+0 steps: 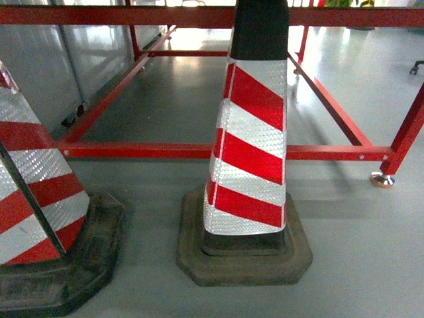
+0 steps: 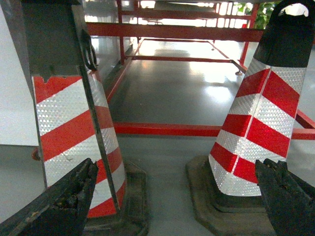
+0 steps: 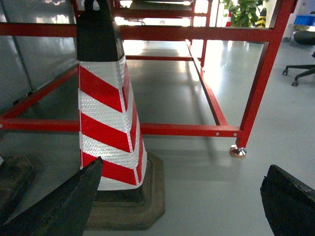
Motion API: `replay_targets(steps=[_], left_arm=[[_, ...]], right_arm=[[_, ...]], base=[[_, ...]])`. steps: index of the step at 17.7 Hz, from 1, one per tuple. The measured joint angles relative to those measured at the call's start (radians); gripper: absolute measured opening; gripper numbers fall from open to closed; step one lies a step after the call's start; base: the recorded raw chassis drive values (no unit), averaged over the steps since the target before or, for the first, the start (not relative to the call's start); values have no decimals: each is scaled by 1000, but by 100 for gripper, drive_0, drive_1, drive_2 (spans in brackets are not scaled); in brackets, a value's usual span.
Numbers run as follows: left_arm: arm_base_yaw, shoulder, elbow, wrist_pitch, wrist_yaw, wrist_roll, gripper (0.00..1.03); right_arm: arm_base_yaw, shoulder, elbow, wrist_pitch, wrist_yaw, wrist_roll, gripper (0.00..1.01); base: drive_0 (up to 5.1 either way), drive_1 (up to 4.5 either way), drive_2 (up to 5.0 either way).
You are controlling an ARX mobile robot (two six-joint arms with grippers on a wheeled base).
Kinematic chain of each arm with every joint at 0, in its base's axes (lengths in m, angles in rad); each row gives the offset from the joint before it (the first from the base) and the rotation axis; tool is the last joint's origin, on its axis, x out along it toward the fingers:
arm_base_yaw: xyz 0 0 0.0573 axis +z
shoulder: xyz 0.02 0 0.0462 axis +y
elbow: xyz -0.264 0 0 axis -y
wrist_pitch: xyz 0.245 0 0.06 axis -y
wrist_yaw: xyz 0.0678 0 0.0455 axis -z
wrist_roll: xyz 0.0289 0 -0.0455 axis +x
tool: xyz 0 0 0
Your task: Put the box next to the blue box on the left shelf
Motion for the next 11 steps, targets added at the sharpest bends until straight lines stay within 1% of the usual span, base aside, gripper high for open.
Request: replay_targets(steps=[11], left_arm=[[0, 0, 0, 0, 0, 0, 98]], right_arm=[[0, 0, 0, 0, 0, 0, 98]], base=[[0, 0, 0]])
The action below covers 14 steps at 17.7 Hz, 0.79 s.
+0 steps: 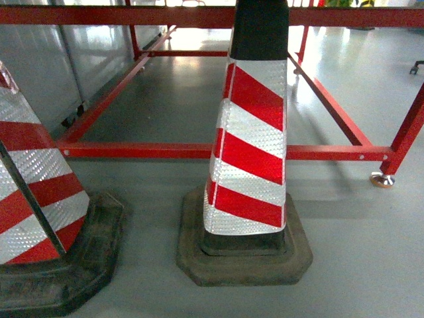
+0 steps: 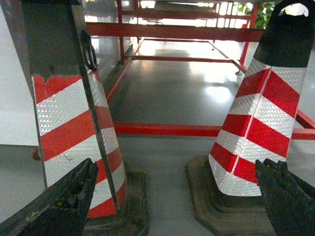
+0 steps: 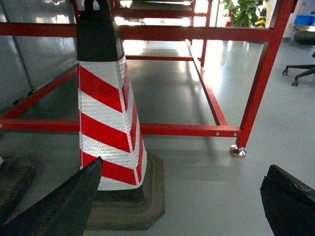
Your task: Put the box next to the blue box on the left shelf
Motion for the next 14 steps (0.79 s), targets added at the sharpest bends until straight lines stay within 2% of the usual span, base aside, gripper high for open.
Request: replay_targets(steps=[14], left_arm=[[0, 0, 0, -3, 1, 0, 98]], right_arm=[[0, 0, 0, -3, 0, 0, 98]], base=[[0, 0, 0]])
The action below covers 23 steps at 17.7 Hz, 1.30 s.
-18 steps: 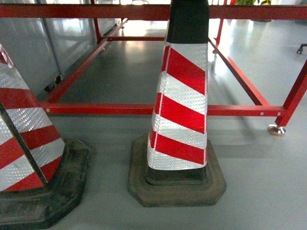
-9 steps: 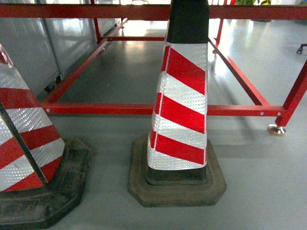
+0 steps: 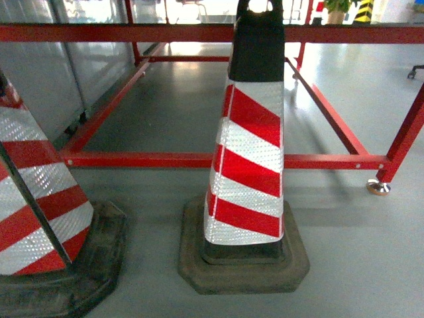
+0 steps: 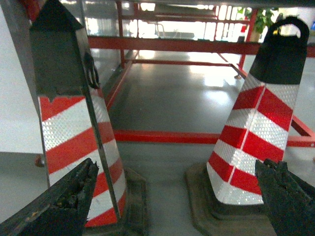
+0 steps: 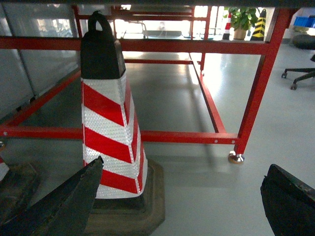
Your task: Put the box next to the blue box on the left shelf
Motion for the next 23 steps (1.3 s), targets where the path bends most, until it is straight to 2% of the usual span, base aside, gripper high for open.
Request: replay_targets(steps=[4, 23], left_arm=[[0, 0, 0, 2, -1, 11, 98], [0, 0, 0, 3, 0, 11, 98]], right_arm=[[0, 0, 0, 2, 1, 1, 98], [0, 0, 0, 1, 0, 1, 98]], base=[[0, 0, 0], [0, 0, 0]])
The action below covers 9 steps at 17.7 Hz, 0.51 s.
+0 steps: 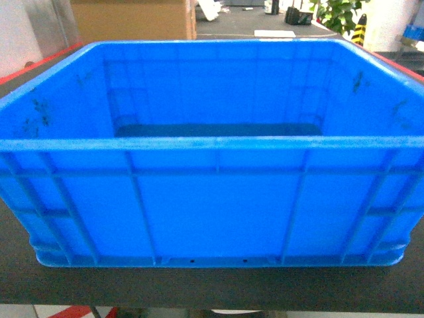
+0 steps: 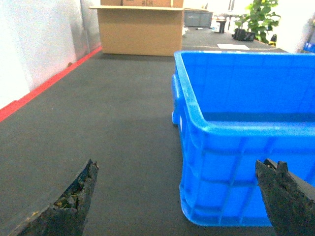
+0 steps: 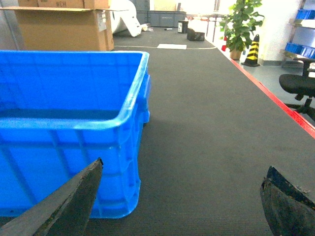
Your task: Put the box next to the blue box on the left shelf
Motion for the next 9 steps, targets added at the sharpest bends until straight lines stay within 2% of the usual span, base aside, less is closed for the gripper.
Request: replay_targets(steps=[9], left_arm=[[0, 0, 0, 0, -1, 0, 98]], right_arm=[[0, 0, 0, 0, 0, -1, 98]], base=[[0, 0, 0]])
